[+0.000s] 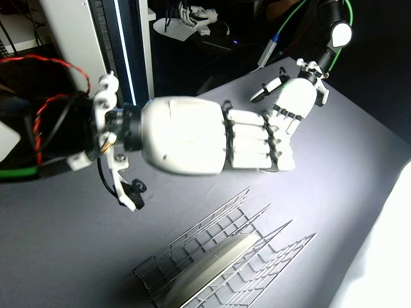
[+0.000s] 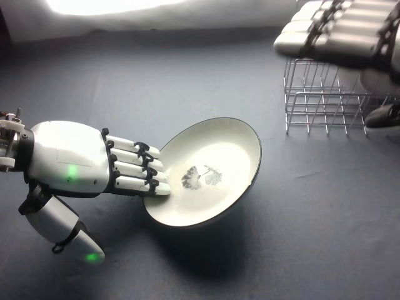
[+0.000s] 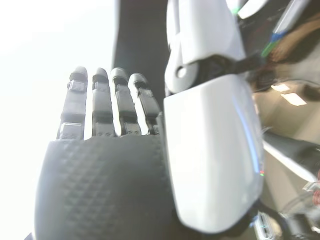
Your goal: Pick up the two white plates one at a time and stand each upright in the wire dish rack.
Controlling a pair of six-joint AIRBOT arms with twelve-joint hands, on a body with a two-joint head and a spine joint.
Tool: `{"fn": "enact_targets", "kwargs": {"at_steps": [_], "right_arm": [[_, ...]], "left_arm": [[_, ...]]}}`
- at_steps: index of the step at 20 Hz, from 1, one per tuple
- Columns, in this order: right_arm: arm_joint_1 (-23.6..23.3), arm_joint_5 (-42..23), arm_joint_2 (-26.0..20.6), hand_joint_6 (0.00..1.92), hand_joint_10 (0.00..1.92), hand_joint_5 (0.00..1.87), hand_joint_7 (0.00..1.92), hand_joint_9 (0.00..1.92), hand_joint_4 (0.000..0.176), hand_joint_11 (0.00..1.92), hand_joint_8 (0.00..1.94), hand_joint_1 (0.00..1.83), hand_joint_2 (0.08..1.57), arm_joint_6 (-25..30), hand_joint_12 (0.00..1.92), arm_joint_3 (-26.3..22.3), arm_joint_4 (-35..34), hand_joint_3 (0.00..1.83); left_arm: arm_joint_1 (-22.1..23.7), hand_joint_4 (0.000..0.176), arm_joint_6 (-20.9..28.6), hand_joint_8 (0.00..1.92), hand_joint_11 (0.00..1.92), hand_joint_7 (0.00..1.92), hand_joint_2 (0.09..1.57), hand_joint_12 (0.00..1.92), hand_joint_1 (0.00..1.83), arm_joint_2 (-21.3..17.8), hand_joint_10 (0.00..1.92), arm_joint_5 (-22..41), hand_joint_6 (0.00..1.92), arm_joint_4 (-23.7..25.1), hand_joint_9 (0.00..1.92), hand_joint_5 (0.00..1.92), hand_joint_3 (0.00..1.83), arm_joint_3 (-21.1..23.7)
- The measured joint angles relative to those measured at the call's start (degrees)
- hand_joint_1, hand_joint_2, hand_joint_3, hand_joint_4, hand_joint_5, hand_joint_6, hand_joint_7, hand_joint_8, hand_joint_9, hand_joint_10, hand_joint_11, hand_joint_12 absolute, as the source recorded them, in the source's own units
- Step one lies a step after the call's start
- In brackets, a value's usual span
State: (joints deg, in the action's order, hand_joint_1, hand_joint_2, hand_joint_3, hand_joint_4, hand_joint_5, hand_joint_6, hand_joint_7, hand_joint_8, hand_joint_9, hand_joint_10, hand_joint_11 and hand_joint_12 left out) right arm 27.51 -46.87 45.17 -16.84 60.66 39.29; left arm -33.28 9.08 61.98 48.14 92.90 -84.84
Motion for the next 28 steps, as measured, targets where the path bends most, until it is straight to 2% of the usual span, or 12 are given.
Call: {"fn": "enact_targets", "kwargs": {"at_steps": [3, 6, 19, 21, 23, 28], "right_arm": [[-0.1, 1.4, 0.1, 0.0, 0.0, 0.0, 0.0, 0.0, 0.0, 0.0, 0.0, 1.52, 1.03, 0.1, 0.0, -2.7, 3.2, 0.02], [-0.1, 4.5, 1.9, 0.0, 0.0, 0.0, 0.0, 0.0, 0.0, 0.0, 0.0, 1.47, 1.03, 0.1, 0.0, -3.3, 6.7, 0.01], [4.2, 12.8, 8.7, 0.0, 0.0, 0.0, 0.0, 0.0, 0.0, 0.0, 0.0, 1.47, 1.0, -1.0, 0.0, -3.3, 9.0, 0.0], [4.1, 13.5, 10.6, 0.0, 0.0, 0.0, 0.0, 0.0, 0.0, 0.0, 0.0, 1.45, 1.0, -1.5, 0.0, -2.7, 8.6, 0.0], [3.7, 14.5, 13.0, 0.0, 0.0, 0.0, 0.0, 0.0, 0.0, 0.0, 0.0, 1.52, 1.01, -1.8, 0.0, -1.6, 8.9, 0.0], [2.3, 16.7, 18.2, 0.0, 0.0, 0.0, 0.0, 0.0, 0.0, 0.0, 0.0, 1.53, 1.0, -2.2, 0.0, 3.1, 8.7, 0.0]], "left_arm": [[0.0, 0.0, 0.0, 0.0, 0.0, 0.0, 1.08, 0.0, 0.0, 0.0, 0.0, 0.0, 0.0, 0.0, 0.0, 0.03, 0.0, 0.0], [0.0, 0.0, 0.0, 0.0, 0.0, 0.0, 1.08, 0.0, 0.0, 0.0, 0.0, 0.0, 0.01, 0.0, 0.0, 0.04, 0.0, 0.0], [0.0, 0.0, 0.0, 0.0, 0.0, 0.0, 1.07, 0.0, 0.0, 0.0, 0.0, 0.0, 0.0, 0.0, 0.0, 0.04, 0.0, 0.0], [0.0, 0.0, 0.0, 0.0, 0.0, 0.0, 1.08, 0.0, 0.0, 0.0, 0.0, 0.0, 0.0, 0.0, 0.0, 0.02, 0.0, 0.0], [0.0, 0.0, 0.0, 0.0, 0.0, 0.0, 1.07, 0.0, 0.0, 0.0, 0.0, 0.0, 0.01, 0.0, 0.0, 0.04, 0.0, 0.0], [0.1, 0.0, 0.0, 0.0, 0.0, 0.0, 1.06, 0.0, 0.0, 0.0, 0.0, 0.1, 0.01, 0.0, 0.0, 0.03, 0.0, 0.0]]}}
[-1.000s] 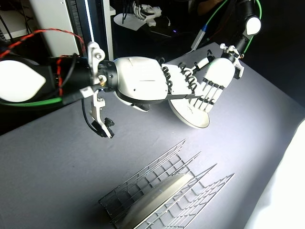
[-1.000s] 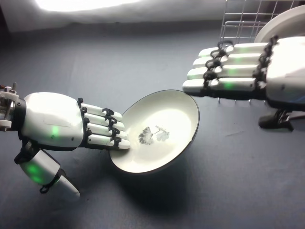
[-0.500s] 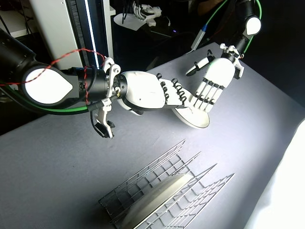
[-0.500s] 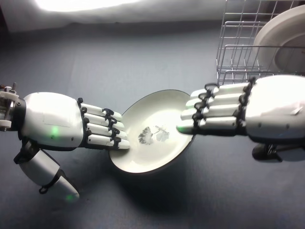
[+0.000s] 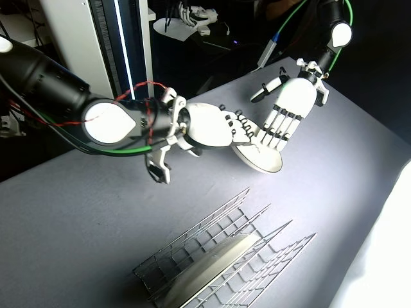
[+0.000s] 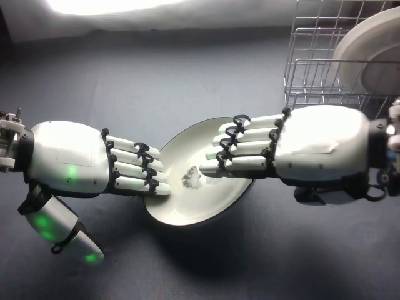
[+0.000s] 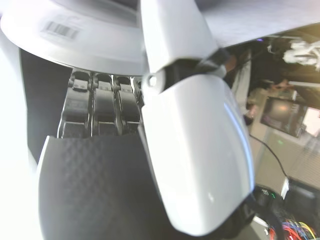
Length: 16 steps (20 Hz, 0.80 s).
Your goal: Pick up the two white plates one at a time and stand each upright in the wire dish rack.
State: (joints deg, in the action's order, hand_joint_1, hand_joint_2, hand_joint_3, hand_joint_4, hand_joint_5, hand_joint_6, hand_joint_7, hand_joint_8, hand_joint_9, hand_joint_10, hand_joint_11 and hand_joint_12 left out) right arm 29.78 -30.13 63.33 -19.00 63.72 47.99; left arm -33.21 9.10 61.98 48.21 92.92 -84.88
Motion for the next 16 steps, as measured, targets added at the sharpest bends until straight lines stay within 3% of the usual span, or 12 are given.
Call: {"fn": "enact_targets", "kwargs": {"at_steps": [11, 16], "right_arm": [[-0.5, 1.3, 9.5, 0.0, 0.0, 0.0, 0.0, 0.0, 0.0, 0.0, 0.0, 1.45, 1.01, -0.1, 0.0, 7.7, 0.3, 0.0], [-0.3, 0.7, 10.4, 0.0, 0.0, 0.0, 0.0, 0.0, 0.0, 0.0, 0.0, 1.42, 1.0, -0.2, 0.0, 9.0, 0.1, 0.0]], "left_arm": [[0.3, 0.0, 0.2, 0.0, 0.0, 0.0, 1.07, 0.0, 0.0, 0.0, 0.0, 0.2, 0.01, 0.3, 0.0, 0.02, 0.0, -0.1], [0.3, 0.0, 0.2, 0.0, 0.0, 0.0, 1.06, 0.0, 0.0, 0.0, 0.0, 0.2, 0.0, 0.3, 0.0, 0.02, 0.0, -0.1]]}}
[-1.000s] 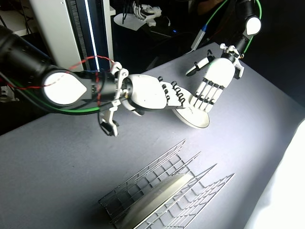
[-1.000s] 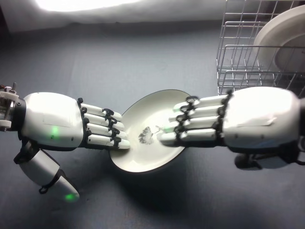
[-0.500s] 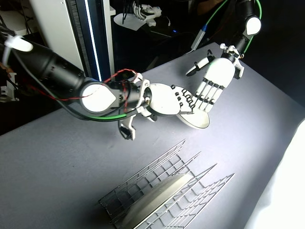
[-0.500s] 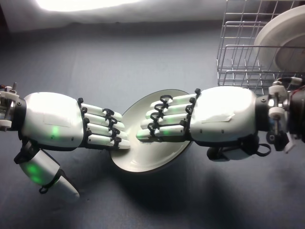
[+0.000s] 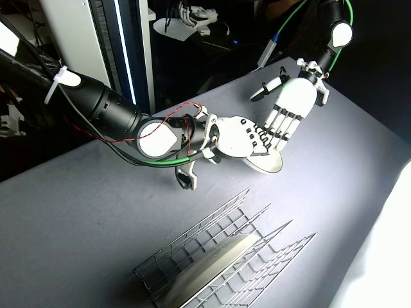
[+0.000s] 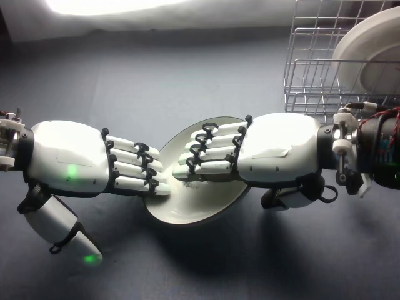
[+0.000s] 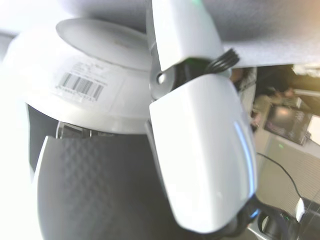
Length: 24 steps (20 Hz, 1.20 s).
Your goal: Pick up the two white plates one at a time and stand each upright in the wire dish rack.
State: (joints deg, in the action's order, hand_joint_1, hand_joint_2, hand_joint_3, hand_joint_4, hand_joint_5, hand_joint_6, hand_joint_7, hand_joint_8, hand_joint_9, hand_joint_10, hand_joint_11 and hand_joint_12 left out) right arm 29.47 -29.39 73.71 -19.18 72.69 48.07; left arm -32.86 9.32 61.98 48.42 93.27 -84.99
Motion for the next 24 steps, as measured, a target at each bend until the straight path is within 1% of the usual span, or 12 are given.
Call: {"fn": "enact_targets", "kwargs": {"at_steps": [4, 5, 6, 7, 9, 10, 12, 13, 14, 15, 20, 24], "right_arm": [[0.0, 0.0, 0.1, 0.0, 0.0, 0.0, 0.0, 0.0, 0.0, 0.04, 0.0, 1.4, 1.04, 0.0, 0.02, 0.1, 0.0, 0.01], [0.0, 0.0, 0.1, 0.0, 0.0, 0.01, 0.0, 0.0, 0.0, 0.01, 0.0, 1.35, 1.07, -0.1, 0.3, 0.1, 0.0, 0.01], [0.0, 0.0, 0.1, 0.01, 0.02, 0.16, 0.14, 0.12, 0.0, 0.0, 0.0, 1.32, 1.08, -0.2, 0.64, 0.1, 0.0, 0.0], [0.0, 0.0, 0.1, 0.02, 0.02, 0.24, 0.21, 0.16, 0.0, 0.0, 0.01, 1.27, 1.09, -0.2, 0.66, 0.1, 0.0, 0.0], [0.0, -0.1, 0.1, 0.05, 0.08, 0.53, 0.56, 0.49, 0.0, 0.02, 0.03, 1.27, 1.04, -0.2, 1.19, 0.2, 0.0, 0.0], [0.0, -0.3, 0.1, 0.05, 0.08, 0.71, 0.73, 0.66, 0.0, 0.22, 0.03, 1.26, 1.04, -0.3, 1.23, 0.2, -0.3, 0.0], [-0.1, -1.4, 0.3, 0.05, 0.09, 0.9, 0.93, 0.88, 0.0, 0.45, 0.03, 1.24, 1.06, -0.3, 1.16, 0.2, -0.8, 0.0], [-0.1, -1.7, 0.4, 0.81, 0.1, 0.95, 1.03, 1.0, 0.0, 0.53, 0.71, 1.23, 1.13, -0.3, 1.2, 0.1, -0.9, 0.0], [-0.2, -2.3, 0.4, 0.86, 0.89, 1.0, 1.09, 0.98, 0.0, 0.67, 0.73, 1.35, 1.09, -0.4, 1.18, 0.1, -0.9, 0.0], [-0.4, -3.2, 0.4, 0.89, 1.07, 1.0, 1.09, 0.96, 0.0, 0.7, 0.76, 1.38, 1.08, -0.7, 1.18, 0.1, -1.1, 0.0], [-0.4, -4.3, 0.4, 0.94, 1.19, 0.95, 1.03, 0.92, 0.0, 0.69, 0.89, 1.38, 1.1, -0.9, 1.21, 0.1, -0.9, 0.0], [-0.4, -5.0, 0.1, 0.92, 1.12, 0.98, 1.06, 0.95, 0.0, 0.7, 0.86, 1.38, 1.09, -0.9, 1.17, 0.0, -0.9, 0.0]], "left_arm": [[0.0, 0.0, 0.0, 0.0, 0.0, 0.0, 1.06, 0.0, 0.0, 0.0, 0.0, 0.0, 0.0, 0.0, 0.0, 0.02, 0.0, 0.0], [0.0, 0.0, 0.0, 0.0, 0.0, 0.0, 1.07, 0.0, 0.0, 0.0, 0.0, 0.0, 0.01, 0.0, 0.0, 0.03, 0.0, 0.0], [0.0, 0.0, 0.0, 0.0, 0.0, 0.0, 1.07, 0.0, 0.0, 0.0, 0.0, 0.0, 0.0, 0.0, 0.0, 0.01, 0.0, 0.0], [0.0, 0.0, 0.0, 0.0, 0.0, 0.0, 1.07, 0.0, 0.0, 0.0, 0.0, 0.0, 0.0, 0.0, 0.0, 0.01, 0.0, 0.0], [0.0, 0.0, 0.0, 0.0, 0.0, 0.0, 1.05, 0.0, 0.0, 0.0, 0.0, 0.1, 0.01, 0.0, 0.0, 0.03, 0.0, -0.1], [0.0, 0.0, -0.1, 0.0, 0.0, 0.0, 1.06, 0.0, 0.0, 0.0, 0.0, 0.1, 0.0, 0.0, 0.0, 0.02, 0.0, -0.1], [0.0, 0.0, -0.1, 0.0, 0.0, 0.0, 1.06, 0.0, 0.0, 0.0, 0.0, 0.2, 0.0, -0.2, 0.0, 0.01, 0.0, -0.1], [0.0, 0.0, -0.1, 0.0, 0.0, 0.0, 1.06, 0.0, 0.0, 0.0, 0.0, 0.2, 0.0, -0.3, 0.0, 0.02, 0.0, -0.1], [0.0, 0.0, 0.0, 0.0, 0.0, 0.0, 1.05, 0.0, 0.0, 0.0, 0.0, 0.2, 0.0, -0.2, 0.0, 0.01, 0.0, -0.1], [0.0, 0.0, 0.0, 0.0, 0.0, 0.0, 1.05, 0.0, 0.0, 0.0, 0.0, 0.3, 0.0, 0.1, 0.0, 0.01, 0.0, 0.0], [0.6, 0.0, 1.1, 0.0, 0.0, 0.0, 1.07, 0.0, 0.0, 0.0, 0.0, 0.5, 0.0, 0.6, 0.0, 0.01, 0.0, 0.0], [3.0, 0.0, 1.7, 0.0, 0.0, 0.0, 1.06, 0.0, 0.0, -0.9, 0.0, 1.9, 0.0, 2.4, 0.0, 0.01, 0.0, 0.3]]}}
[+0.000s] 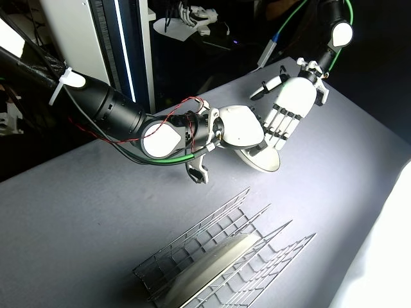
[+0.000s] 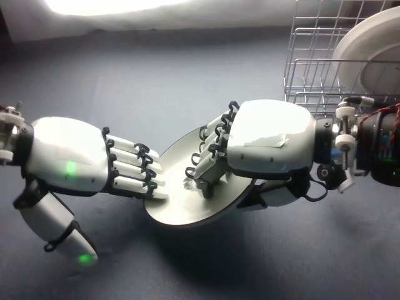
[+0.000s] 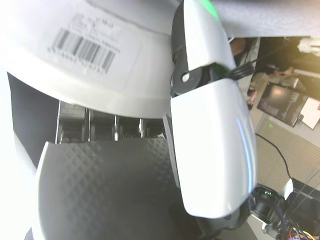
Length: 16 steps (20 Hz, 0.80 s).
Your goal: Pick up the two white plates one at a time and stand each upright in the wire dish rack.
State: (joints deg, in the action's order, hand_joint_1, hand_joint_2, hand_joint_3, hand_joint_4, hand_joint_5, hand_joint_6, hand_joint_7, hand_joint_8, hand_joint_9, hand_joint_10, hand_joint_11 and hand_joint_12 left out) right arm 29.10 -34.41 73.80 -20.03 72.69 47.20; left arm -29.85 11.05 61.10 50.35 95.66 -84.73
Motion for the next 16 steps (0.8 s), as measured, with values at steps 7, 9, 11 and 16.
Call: {"fn": "enact_targets", "kwargs": {"at_steps": [7, 9, 11, 16], "right_arm": [[-1.5, 0.3, -5.9, 0.92, 1.15, 0.97, 1.03, 0.94, 0.0, 0.71, 0.9, 1.38, 1.09, 0.6, 1.2, -7.0, -5.0, 0.0], [-2.2, 1.0, -8.5, 0.96, 1.17, 0.96, 1.01, 0.91, 0.0, 0.67, 0.94, 1.38, 1.1, 0.5, 1.24, -10.6, -8.1, 0.0], [-3.0, 1.2, -10.8, 0.94, 1.13, 0.98, 1.04, 0.91, 0.0, 0.64, 0.92, 1.38, 1.1, 0.5, 1.21, -13.5, -10.3, 0.0], [-5.6, 1.7, -15.8, 0.99, 1.21, 0.94, 1.02, 0.85, 0.0, 0.61, 0.97, 1.38, 1.11, 1.4, 1.29, -18.6, -20.5, 0.0]], "left_arm": [[5.9, 0.0, 2.6, 0.0, 0.0, 0.0, 1.05, 0.0, 0.0, -4.9, 0.0, 1.0, 0.0, 0.4, 0.0, 0.01, 0.0, 1.3], [8.8, 0.0, 3.6, 0.0, 0.0, 0.0, 1.06, 0.0, 0.0, -6.4, 0.0, 1.1, 0.0, 2.8, 0.0, 0.01, 0.0, 2.6], [10.9, 0.0, 5.1, 0.0, 0.0, 0.0, 1.06, 0.0, 0.0, -7.5, 0.0, 1.7, 0.0, 4.9, 0.0, 0.01, 0.0, 3.4], [13.5, 0.0, 7.4, 0.0, 0.0, 0.0, 1.06, 0.0, 0.0, -11.3, 0.0, 2.0, 0.0, 6.2, 0.0, 0.01, 0.0, 4.2]]}}
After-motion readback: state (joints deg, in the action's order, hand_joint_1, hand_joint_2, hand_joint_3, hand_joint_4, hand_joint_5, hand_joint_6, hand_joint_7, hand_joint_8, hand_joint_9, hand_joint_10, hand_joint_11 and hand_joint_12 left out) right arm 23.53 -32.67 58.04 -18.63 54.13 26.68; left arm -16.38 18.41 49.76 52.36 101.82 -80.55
